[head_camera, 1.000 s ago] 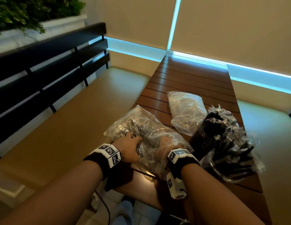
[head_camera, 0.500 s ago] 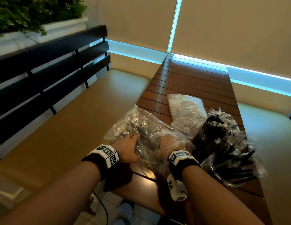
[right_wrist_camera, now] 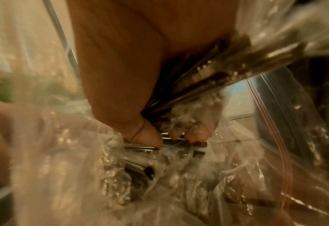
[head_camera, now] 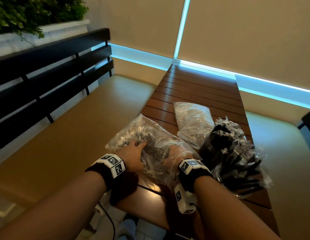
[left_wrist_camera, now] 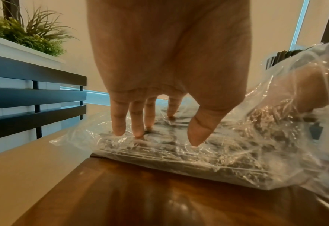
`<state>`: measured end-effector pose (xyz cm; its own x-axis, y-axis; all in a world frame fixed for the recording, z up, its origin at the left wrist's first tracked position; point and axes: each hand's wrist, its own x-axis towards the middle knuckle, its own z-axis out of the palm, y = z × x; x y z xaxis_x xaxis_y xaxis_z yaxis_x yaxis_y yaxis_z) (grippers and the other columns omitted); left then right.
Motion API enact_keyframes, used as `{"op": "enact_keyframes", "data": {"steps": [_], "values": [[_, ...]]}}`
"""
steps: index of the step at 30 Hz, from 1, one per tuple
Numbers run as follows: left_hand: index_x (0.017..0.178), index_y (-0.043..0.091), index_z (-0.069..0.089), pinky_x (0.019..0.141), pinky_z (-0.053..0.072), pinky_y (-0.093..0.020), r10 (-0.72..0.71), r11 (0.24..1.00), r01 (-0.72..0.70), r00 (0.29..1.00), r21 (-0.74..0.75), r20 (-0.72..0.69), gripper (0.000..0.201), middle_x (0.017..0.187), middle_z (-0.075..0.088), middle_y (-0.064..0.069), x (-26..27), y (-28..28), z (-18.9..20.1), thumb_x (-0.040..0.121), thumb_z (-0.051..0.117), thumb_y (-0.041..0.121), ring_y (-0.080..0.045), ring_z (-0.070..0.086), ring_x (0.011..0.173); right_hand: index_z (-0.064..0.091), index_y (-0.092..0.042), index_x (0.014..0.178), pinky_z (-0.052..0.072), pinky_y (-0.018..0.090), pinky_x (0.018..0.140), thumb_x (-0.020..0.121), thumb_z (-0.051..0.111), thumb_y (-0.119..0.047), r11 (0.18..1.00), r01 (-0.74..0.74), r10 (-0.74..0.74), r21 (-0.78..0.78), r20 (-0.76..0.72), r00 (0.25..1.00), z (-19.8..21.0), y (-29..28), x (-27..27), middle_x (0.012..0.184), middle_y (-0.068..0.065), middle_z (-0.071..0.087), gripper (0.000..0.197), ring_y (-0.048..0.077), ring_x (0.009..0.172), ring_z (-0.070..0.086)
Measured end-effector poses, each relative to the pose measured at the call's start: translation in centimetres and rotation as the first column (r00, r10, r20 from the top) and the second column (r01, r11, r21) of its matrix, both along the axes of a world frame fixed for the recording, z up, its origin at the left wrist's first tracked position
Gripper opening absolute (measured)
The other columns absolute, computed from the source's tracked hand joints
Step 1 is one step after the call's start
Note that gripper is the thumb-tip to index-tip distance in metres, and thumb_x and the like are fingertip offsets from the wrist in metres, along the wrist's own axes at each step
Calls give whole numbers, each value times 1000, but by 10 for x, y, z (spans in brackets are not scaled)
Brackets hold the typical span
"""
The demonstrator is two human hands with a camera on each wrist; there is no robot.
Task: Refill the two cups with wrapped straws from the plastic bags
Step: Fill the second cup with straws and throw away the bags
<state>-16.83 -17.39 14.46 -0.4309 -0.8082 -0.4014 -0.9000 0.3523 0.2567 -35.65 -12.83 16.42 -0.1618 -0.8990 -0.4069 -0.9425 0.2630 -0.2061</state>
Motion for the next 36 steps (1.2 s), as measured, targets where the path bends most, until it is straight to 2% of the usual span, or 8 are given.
{"op": "enact_keyframes", "data": {"steps": [3,7,15,22,25,28,32,36], "values": [[157,32,7,75,58,-35,1,1000,-1,1000,-14,14,95,150,18,-13,-1,2,1,80,63,31,-25,58,97,58,-6,127,45,41,98,92,65,-28,997,13,-20,79,81,996,5,4,4,132,17,57,43,36,124,54],[157,32,7,77,57,-34,-1,999,3,999,-43,50,93,153,16,-15,-2,0,1,82,62,37,-28,59,103,55,-23,128,51,40,95,65,79,-44,998,-39,40,57,-5,999,20,7,5,130,4,55,71,27,121,54],[154,37,16,93,53,-41,3,1000,-3,996,-5,84,89,157,13,-16,-9,-5,9,79,62,46,-38,54,122,61,-11,100,48,30,77,92,56,-25,996,-73,74,58,-19,997,57,39,-7,105,13,63,16,28,94,60],[148,40,27,108,41,-49,-37,999,37,999,-16,38,97,150,30,-19,-25,-1,19,66,53,84,-43,43,129,66,-8,117,44,23,67,92,64,-28,994,-80,89,71,-136,987,117,81,-30,118,11,67,32,27,100,64],[155,36,8,106,44,-48,14,999,-12,998,-35,56,92,158,11,-23,-28,0,19,81,61,51,-44,41,133,65,-7,119,42,24,74,91,65,-24,995,-73,84,64,-183,980,142,100,-39,112,7,67,33,29,107,63],[156,21,23,112,37,-44,-34,997,38,998,-64,60,77,158,23,-19,-31,14,33,91,58,43,-41,37,138,72,-8,103,33,4,41,88,69,-26,993,-109,100,-36,-191,976,163,116,-51,68,-10,54,24,8,60,55],[156,19,19,106,44,-45,-10,988,24,996,-152,91,84,159,22,-18,-39,25,50,82,52,42,-37,45,132,68,-8,110,39,13,51,89,69,-27,994,-88,68,-69,-244,967,187,132,-55,88,3,64,30,12,71,58],[108,14,62,92,52,-44,-26,942,-21,990,-334,-135,39,127,58,-17,-47,39,78,76,50,32,-31,60,105,66,-18,109,35,17,49,87,69,-33,998,-26,10,-63,-252,968,200,139,-64,81,-4,59,27,7,64,52]]}}
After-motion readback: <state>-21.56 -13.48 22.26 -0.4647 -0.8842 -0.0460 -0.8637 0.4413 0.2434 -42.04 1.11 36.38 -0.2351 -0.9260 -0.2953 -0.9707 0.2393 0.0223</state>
